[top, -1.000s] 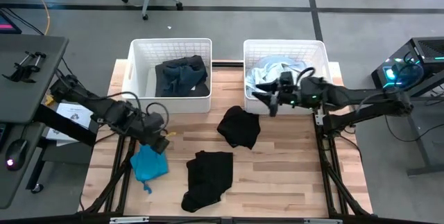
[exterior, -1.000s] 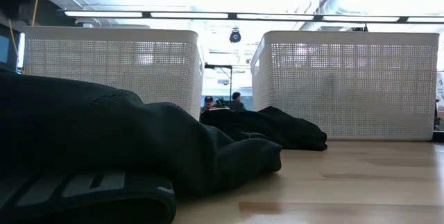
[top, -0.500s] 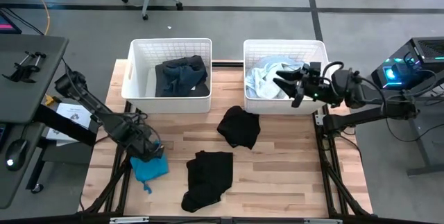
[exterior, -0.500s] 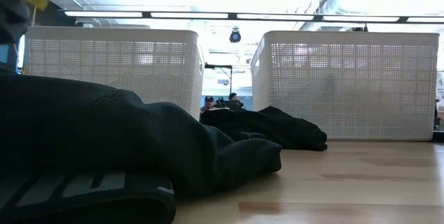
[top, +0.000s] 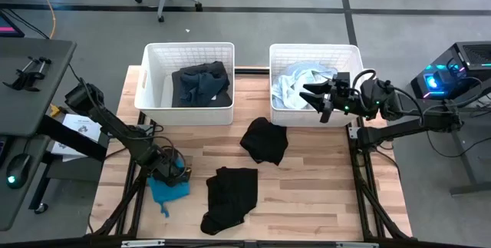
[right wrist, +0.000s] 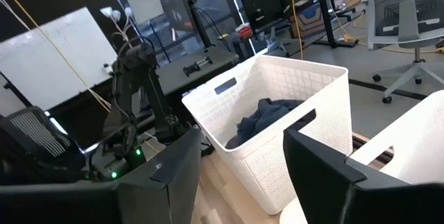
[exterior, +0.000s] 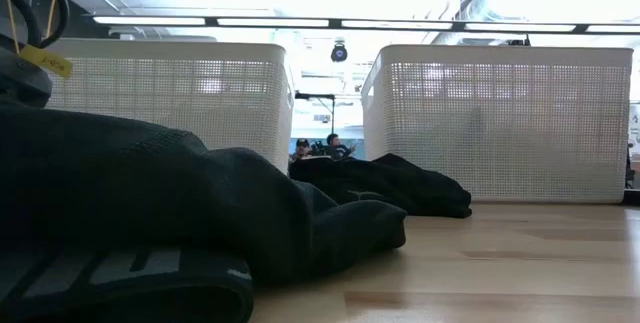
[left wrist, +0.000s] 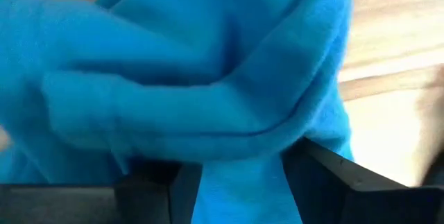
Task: Sort clothes
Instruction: Put the blue shorts into the right bin
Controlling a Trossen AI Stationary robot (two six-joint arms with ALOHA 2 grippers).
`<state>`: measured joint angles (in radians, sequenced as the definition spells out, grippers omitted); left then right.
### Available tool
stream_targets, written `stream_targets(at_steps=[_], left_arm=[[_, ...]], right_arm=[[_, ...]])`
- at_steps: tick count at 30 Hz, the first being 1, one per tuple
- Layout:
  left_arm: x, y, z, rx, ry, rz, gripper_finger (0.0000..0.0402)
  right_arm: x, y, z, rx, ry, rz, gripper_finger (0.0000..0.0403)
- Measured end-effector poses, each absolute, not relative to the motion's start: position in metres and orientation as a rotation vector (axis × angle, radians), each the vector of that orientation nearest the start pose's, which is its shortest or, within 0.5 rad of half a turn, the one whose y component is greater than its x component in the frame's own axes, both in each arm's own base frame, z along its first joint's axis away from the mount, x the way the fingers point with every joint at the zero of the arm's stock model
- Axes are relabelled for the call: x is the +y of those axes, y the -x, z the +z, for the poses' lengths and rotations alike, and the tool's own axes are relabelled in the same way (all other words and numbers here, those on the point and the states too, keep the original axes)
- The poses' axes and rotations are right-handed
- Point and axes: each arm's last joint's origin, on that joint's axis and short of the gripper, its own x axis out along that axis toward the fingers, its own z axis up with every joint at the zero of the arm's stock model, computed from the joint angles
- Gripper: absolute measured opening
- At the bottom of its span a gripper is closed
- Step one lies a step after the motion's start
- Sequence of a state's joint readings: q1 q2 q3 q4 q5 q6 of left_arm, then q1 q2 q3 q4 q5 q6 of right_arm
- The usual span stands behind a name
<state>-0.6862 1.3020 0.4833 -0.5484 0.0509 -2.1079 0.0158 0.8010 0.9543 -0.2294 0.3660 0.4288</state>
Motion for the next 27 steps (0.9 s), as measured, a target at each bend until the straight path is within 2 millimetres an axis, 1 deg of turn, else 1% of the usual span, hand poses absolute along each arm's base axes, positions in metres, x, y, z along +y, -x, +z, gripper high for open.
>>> stream_targets(at_steps=[3,6,10,13,14,15,18,22,25,27], left_arm=[[-0.116,-0.14,0.123,1.308,1.217,0.888,0.0169],[-0.114,-0.139,0.122,1.329,1.158,0.875,0.014],[-0.112,-0.137,0.122,1.348,1.099,0.857,0.0081],[-0.112,-0.138,0.122,1.326,1.084,0.852,0.0026],[-0.112,-0.138,0.122,1.315,1.082,0.848,0.0015],[-0.112,-0.14,0.123,1.29,1.085,0.839,0.001],[-0.111,-0.144,0.125,1.17,1.081,0.807,0.0013],[-0.11,-0.152,0.139,1.066,1.051,0.761,0.0003],[-0.113,-0.164,0.161,0.958,1.058,0.668,0.0003],[-0.114,-0.172,0.177,0.889,1.025,0.607,0.0001]], right_arm=[[-0.008,-0.156,0.386,-0.028,-0.415,-0.355,0.0193],[-0.008,-0.148,0.39,-0.055,-0.414,-0.349,0.0193],[-0.009,-0.143,0.392,-0.075,-0.413,-0.366,0.0193],[-0.009,-0.144,0.392,-0.074,-0.411,-0.384,0.0193],[-0.009,-0.145,0.391,-0.07,-0.411,-0.391,0.0193],[-0.009,-0.147,0.39,-0.062,-0.412,-0.394,0.0193],[-0.009,-0.153,0.385,-0.017,-0.419,-0.404,0.0193],[-0.008,-0.161,0.374,0.083,-0.427,-0.381,0.0193],[-0.006,-0.165,0.364,0.187,-0.434,-0.346,0.0193],[-0.005,-0.165,0.357,0.264,-0.448,-0.327,0.0193]])
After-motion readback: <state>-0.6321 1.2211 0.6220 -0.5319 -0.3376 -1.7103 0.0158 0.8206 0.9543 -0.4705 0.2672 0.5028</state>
